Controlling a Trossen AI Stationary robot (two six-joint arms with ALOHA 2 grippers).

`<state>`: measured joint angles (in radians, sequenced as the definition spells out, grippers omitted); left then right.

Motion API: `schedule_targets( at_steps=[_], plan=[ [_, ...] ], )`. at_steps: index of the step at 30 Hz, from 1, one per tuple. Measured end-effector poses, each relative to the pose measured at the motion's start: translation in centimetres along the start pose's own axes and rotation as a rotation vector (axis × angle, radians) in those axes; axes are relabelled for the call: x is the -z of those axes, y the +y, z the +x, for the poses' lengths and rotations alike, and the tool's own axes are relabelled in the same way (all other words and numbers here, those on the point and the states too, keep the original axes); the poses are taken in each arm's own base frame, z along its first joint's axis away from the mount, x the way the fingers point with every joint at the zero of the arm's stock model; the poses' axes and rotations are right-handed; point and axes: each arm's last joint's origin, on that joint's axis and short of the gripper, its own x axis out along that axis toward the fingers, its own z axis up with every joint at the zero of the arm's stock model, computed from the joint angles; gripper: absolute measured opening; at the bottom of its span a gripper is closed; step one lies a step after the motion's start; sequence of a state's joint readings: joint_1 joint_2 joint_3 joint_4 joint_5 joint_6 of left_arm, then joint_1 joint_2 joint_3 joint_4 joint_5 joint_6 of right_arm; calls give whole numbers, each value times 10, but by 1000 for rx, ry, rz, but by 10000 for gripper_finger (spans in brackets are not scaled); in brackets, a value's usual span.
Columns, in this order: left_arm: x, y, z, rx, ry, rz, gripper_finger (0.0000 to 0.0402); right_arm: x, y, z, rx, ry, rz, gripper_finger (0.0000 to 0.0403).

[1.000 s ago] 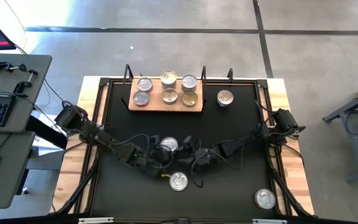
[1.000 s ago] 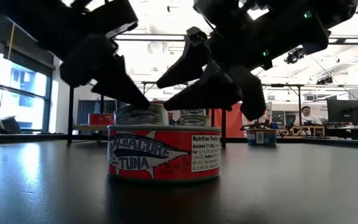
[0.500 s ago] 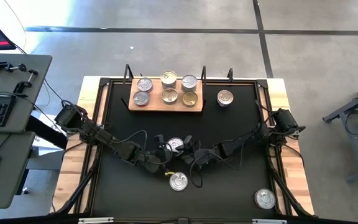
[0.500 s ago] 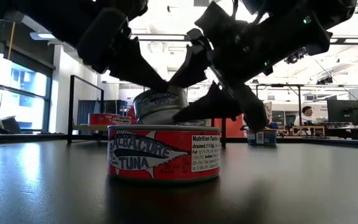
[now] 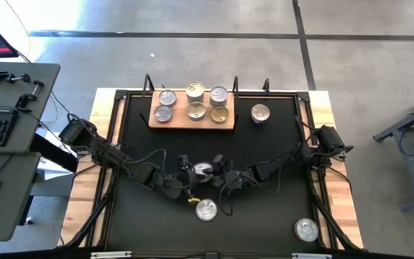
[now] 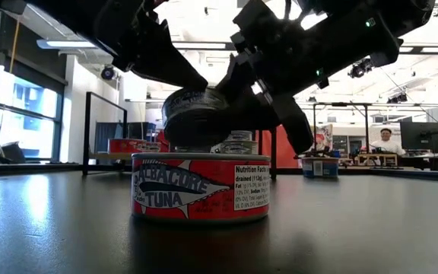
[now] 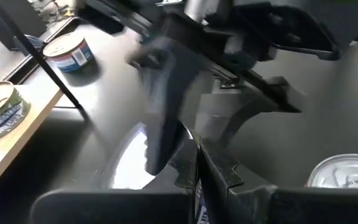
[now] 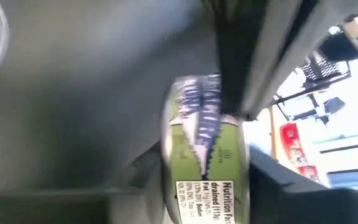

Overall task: Stack canned seafood by type on shelf
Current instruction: Stack the green tuna can on top of the green tuna can on the shelf

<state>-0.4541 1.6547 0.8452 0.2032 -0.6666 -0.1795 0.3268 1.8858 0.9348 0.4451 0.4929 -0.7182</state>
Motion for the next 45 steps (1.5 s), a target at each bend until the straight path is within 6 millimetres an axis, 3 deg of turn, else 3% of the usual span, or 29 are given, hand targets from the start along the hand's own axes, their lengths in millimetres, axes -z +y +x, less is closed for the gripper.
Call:
schedule_targets(
  at_steps=[2, 6, 12, 16, 21, 26, 30, 34, 41, 45],
  plan=[
    [-1, 0, 0, 5, -1, 0, 2, 1, 0, 1, 1, 11, 50, 118],
    [-2, -1, -6, 3, 5, 24, 2, 1, -1, 1, 0, 7, 116, 118],
    [2, 9, -41, -73, 118, -10, 2, 7, -4, -1, 118, 164, 157, 118],
    [10, 15, -64, -164, 163, -84, 2, 1, -30, -1, 198, 359, 134, 118],
    [20, 11, -78, -236, 161, -112, 3, -2, -79, 8, 171, 523, 100, 118],
    [28, -1, -79, -255, 129, -103, 3, 31, -125, 22, 225, 665, 7, 118],
    [36, -8, -77, -272, 124, -67, 3, 70, -148, 32, 208, 737, 61, 118],
    [42, -13, -75, -281, 127, -58, 3, 95, -157, 34, 236, 810, 91, 118],
    [42, -13, -74, -295, 111, -60, 3, 109, -161, 34, 219, 819, 202, 118],
    [42, -13, -74, -294, 107, -64, 3, 108, -160, 34, 214, 812, 212, 178]
  ],
)
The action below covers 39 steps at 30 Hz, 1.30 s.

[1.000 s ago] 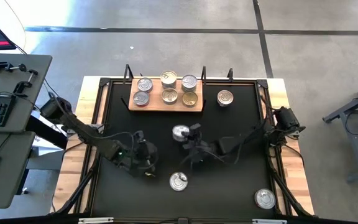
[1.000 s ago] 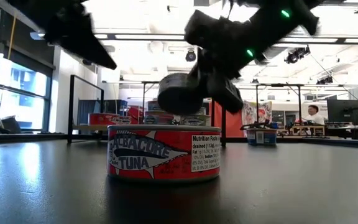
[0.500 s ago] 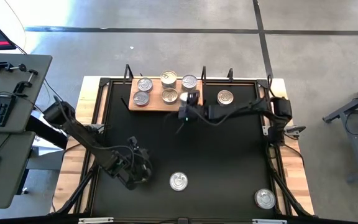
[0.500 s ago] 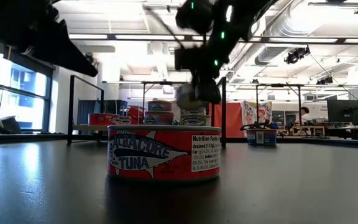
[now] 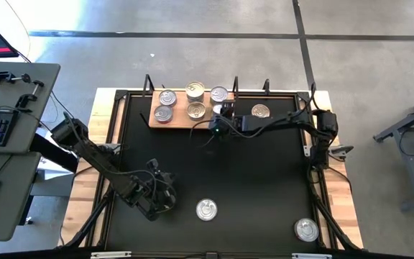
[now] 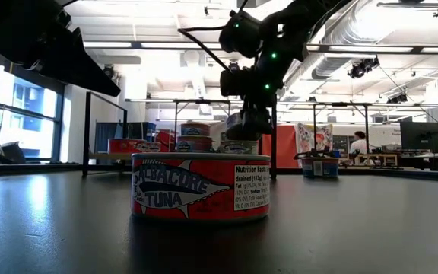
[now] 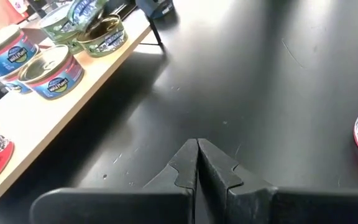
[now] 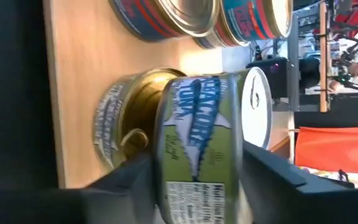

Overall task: Stack canned seafood by type on shelf
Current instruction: Stack the green tuna can on top of the green tuna can on the shelf, then stack the red tuna can on top of the red tuna can on the shelf

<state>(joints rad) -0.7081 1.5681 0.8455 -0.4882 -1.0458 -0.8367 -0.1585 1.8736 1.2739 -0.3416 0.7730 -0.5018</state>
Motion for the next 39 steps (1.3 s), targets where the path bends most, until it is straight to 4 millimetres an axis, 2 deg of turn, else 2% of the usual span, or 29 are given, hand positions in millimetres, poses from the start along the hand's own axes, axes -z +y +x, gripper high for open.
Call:
schedule_targets(
  at_steps=[3, 6, 16, 20, 23, 25, 27, 31, 33, 36, 39],
  plan=[
    [0, 0, 0, 1, 0, -1, 3, -2, 3, -2, -28, -19, -5, 229],
    [0, 0, 0, -1, -5, -5, 3, -3, 5, -4, -44, -34, -11, 255],
    [-1, -1, 0, -3, -14, -13, 3, -6, 10, -12, -7, -27, -59, 265],
    [-1, -1, 0, -3, -15, -13, 3, -19, 16, -32, 1, -69, 11, 265],
    [-1, -1, 0, -3, -15, -13, 3, -34, 25, -58, -70, -142, 44, 266],
    [-1, -1, 0, -2, -16, -16, 3, -42, 36, -81, -190, -202, 40, 266],
    [-2, -1, 0, -1, -17, -18, 3, -47, 49, -105, -393, -260, -6, 266],
    [-2, -2, 0, 4, -22, -31, 3, -40, 85, -146, -893, -294, -97, 259],
    [-4, -3, 0, 13, -31, -53, 3, -29, 108, -161, -1047, -242, -101, 250],
    [-6, -7, 1, 29, -47, -69, 3, -4, 140, -180, -1069, -53, -76, 233],
    [-7, -15, 5, 51, -64, -67, 3, 29, 166, -196, -931, 159, -4, 213]
  ],
)
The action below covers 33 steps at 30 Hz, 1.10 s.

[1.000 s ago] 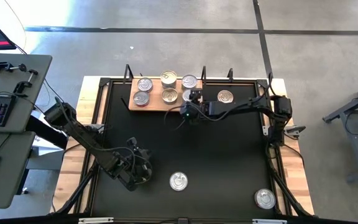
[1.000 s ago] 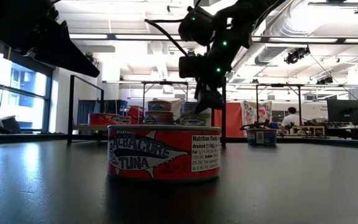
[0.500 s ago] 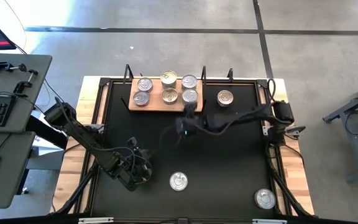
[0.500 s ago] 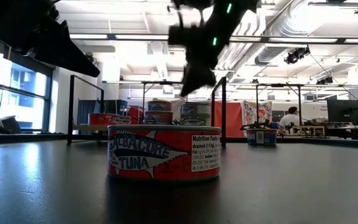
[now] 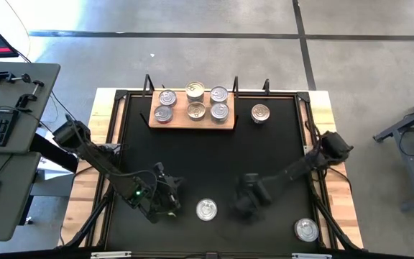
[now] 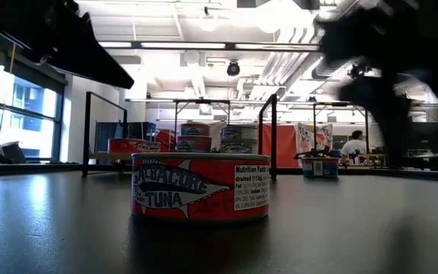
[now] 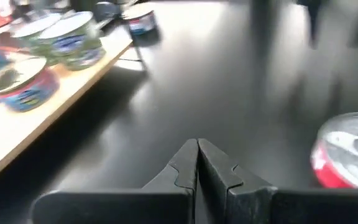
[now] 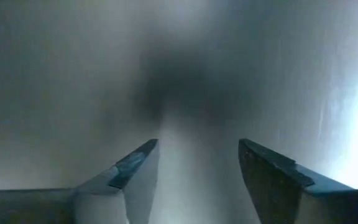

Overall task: Stack canned seafood by type on shelf
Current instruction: Stack the red tuna can on top of the red tuna can on the shelf

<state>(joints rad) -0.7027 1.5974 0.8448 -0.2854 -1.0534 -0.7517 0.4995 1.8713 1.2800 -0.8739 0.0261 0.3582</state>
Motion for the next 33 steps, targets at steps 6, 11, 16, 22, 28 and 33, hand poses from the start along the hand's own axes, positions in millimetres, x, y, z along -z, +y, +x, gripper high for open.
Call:
schedule_targets(
  at_steps=[6, 11, 16, 22, 28, 33],
  plan=[
    [-11, -23, 46, 360, 64, 28, 1, 58, 43, 23, 205, 65, 326, 182],
    [-22, -39, 89, 808, 3, 57, 1, 92, 81, 17, 253, 45, 390, 165],
    [-25, -50, 121, 950, 75, 66, 0, 111, 103, -8, 226, -31, 437, 153],
    [-26, -47, 146, 828, 333, 143, 0, 133, 113, -30, 185, 13, 570, 142],
    [-30, -23, 148, 578, 458, 226, 0, 135, 112, -29, 270, -120, 573, 140],
    [-36, 9, 134, 271, 543, 330, 0, 114, 100, -29, 355, -359, 486, 140]
  ],
)
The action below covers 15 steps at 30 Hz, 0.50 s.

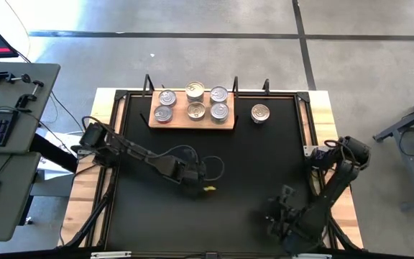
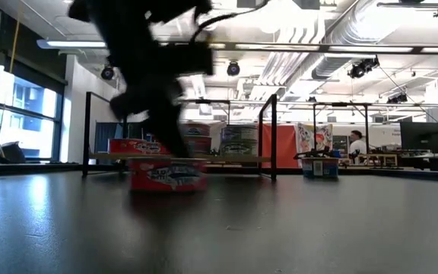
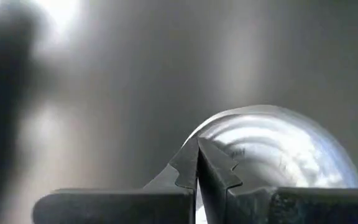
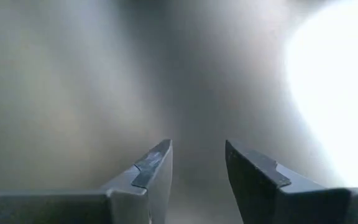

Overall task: Stack canned seafood by type on shelf
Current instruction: Stack the red tuna can on top of the red tuna can on the shelf

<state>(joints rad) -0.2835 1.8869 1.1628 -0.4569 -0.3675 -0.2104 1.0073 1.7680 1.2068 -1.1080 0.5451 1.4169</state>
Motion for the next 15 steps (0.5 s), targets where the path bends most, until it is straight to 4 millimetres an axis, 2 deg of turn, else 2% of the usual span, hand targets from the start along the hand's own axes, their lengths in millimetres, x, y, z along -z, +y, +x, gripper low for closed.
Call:
schedule_targets(
  at_steps=[3, 6, 8, 12, 15],
  plan=[
    [13, 15, -20, -200, 75, -2, 0, -16, 1, 9, 22, -128, -70, 140],
    [17, 26, -53, -325, 9, -62, 0, -32, 1, 23, 59, -275, -127, 140],
    [26, 27, -67, -358, -36, -97, 0, -42, 0, 36, 96, -373, -143, 140],
    [47, 19, -82, -353, -165, -185, 0, -61, -9, 65, 184, -528, -92, 140],
    [65, 7, -74, -304, -265, -249, 0, -73, -20, 91, 204, -572, 8, 140]
  ],
)
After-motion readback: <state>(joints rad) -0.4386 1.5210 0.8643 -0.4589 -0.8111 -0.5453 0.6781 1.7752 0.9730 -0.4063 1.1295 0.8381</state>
